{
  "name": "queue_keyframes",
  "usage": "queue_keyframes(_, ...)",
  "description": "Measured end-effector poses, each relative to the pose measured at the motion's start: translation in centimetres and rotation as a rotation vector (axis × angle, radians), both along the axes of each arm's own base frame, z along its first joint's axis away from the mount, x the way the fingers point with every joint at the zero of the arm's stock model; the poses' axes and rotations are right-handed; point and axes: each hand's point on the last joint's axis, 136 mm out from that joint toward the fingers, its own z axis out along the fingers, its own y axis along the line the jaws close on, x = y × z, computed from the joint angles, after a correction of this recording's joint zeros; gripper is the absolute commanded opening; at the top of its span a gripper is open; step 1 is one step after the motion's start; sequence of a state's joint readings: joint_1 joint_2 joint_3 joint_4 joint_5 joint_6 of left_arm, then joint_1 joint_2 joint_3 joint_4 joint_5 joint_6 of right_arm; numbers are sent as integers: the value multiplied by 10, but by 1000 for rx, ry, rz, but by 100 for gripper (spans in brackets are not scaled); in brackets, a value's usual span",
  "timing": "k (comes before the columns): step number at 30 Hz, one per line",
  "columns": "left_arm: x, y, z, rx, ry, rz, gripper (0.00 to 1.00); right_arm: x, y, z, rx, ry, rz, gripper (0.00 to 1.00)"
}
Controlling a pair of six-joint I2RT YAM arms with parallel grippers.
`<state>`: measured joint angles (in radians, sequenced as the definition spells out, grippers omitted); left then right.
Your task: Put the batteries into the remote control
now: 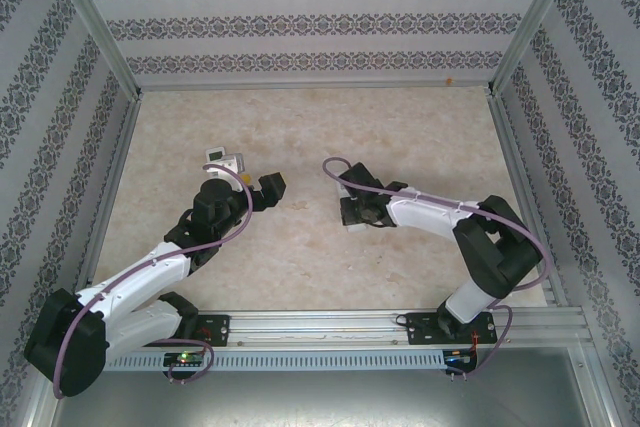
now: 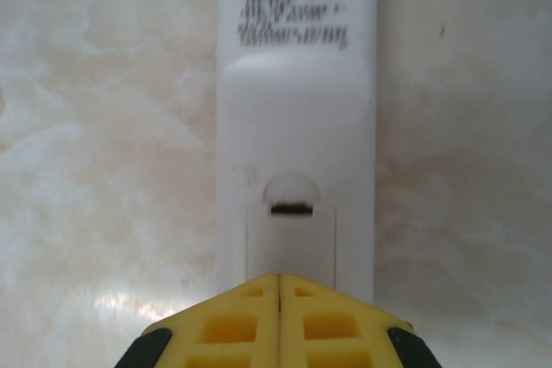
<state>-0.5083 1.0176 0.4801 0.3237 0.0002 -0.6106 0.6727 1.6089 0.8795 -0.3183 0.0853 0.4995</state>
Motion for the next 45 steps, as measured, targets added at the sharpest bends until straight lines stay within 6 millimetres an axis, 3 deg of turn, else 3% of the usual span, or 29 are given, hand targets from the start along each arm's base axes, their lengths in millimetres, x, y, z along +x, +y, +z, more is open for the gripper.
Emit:
queue_keyframes(6, 0, -1, 0, -4, 1, -6, 100, -14, -5, 10, -32, 82, 17, 14)
queue_keyframes(10, 0, -2, 0, -6, 2, -6, 100, 5, -1, 37, 6, 28, 2, 70)
queue_keyframes(12, 0, -1, 0, -6, 2, -6, 100, 14, 0, 47, 18, 0, 2, 82)
queue_keyframes(15, 0, -1, 1, -7, 0, -6, 100, 20, 1, 47, 8, -11, 16, 87)
queue_keyframes(20, 0, -1, 1, -7, 0, -5, 100, 24, 4, 16, -47, 54, 35, 86)
queue_keyframes(25, 0, -1, 2, -8, -4, -6, 100, 25, 5, -11, -91, 109, 44, 68)
queue_keyframes(34, -1, -1, 0, -11, 22, 0, 100, 26, 1, -21, -115, 125, 34, 47)
queue_keyframes(39, 3, -3, -1, -37, 59, 3, 100, 26, 5, -14, -81, 124, 41, 42)
queue_keyframes(41, 6, -7, -3, -52, 82, -9, 100, 24, 10, -1, -21, 110, 49, 41)
queue_keyframes(45, 13, -28, -11, -100, 164, -81, 100, 19, 36, 47, 200, 39, 92, 39)
